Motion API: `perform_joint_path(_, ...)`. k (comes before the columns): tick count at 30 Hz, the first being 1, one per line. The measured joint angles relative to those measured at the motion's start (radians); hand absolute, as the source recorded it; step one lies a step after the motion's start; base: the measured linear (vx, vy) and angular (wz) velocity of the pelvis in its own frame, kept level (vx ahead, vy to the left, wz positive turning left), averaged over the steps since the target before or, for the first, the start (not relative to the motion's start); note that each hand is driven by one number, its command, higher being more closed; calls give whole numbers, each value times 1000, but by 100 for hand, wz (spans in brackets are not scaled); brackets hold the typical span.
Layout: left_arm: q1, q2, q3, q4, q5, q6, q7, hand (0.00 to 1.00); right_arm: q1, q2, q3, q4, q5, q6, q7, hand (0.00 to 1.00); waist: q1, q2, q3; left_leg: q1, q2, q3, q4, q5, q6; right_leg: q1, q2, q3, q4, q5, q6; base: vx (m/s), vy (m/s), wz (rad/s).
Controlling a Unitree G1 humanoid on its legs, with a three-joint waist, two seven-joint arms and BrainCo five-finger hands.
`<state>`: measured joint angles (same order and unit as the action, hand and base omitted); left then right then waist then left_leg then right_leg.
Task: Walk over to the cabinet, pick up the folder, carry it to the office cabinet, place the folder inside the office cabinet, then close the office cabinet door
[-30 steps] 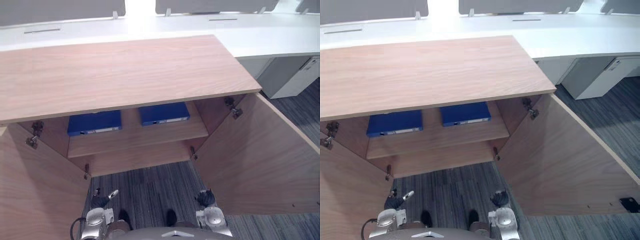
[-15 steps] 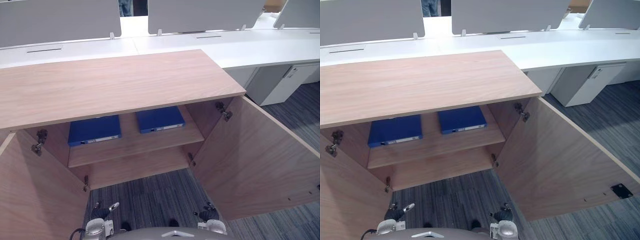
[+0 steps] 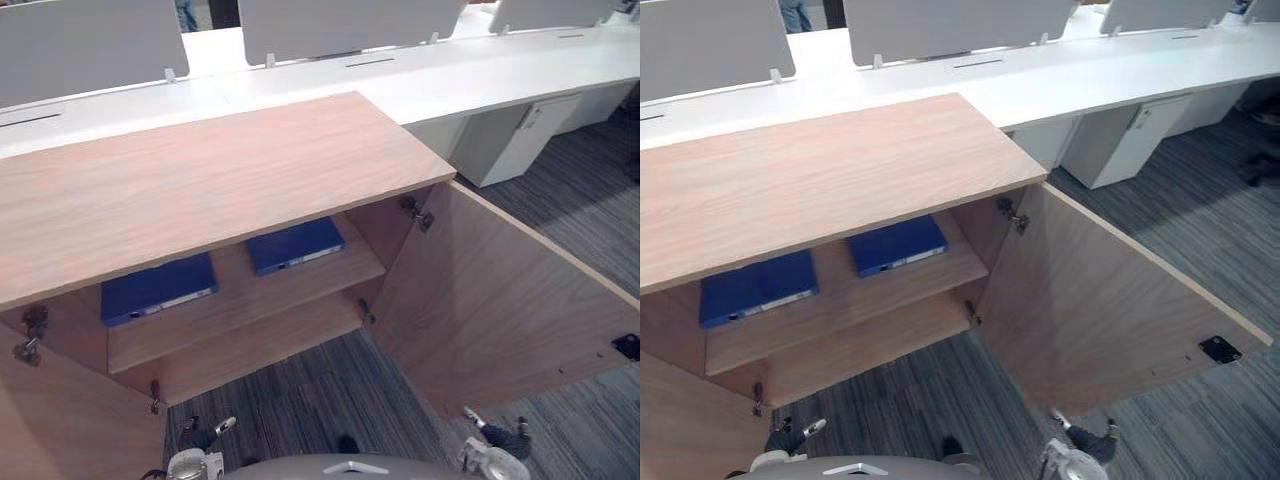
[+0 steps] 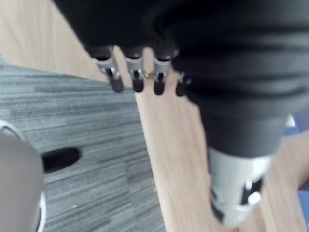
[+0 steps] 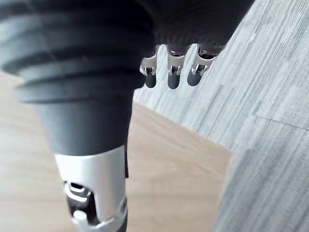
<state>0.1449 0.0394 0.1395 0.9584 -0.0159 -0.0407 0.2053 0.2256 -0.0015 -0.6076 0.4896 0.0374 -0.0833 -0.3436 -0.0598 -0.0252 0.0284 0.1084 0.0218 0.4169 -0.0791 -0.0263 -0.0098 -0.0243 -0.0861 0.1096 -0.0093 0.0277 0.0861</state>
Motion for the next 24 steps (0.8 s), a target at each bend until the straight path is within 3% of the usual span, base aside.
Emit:
perform_joint_path(11, 5, -15, 37, -46, 0, -1, -3, 0, -76, -17, -206, -142, 127, -22, -52, 0, -26, 41, -2, 16, 12, 59, 30, -52, 3, -16, 15, 19, 34, -14, -21, 47, -22, -19)
perform_joint_path(14, 8, -16, 35, -46, 0, -1, -17, 0, -127, -69, -230, -132, 166, -23, -50, 0, -26, 53, 3, 8, 22, 91, 80, -92, 1, -29, 15, 35, 47, -24, -18, -39, -62, -32)
perform_joint_path(17, 5, -13, 33, -46, 0, -1, -18, 0, -172, -156, -243, -97, 196, -24, -43, 0, -29, 74, 11, -9, 20, 102, 94, -98, 7, -48, 14, 44, 57, -27, -17, -9, -46, -12)
perform_joint_path(24, 4, -3, -7, -45, 0, -5, -38, 0, -262, -309, -259, 48, 248, -27, -9, 0, -32, 86, 17, -28, 20, 73, 98, -96, 10, -59, 15, 27, 52, -28, -15, -32, -60, 6)
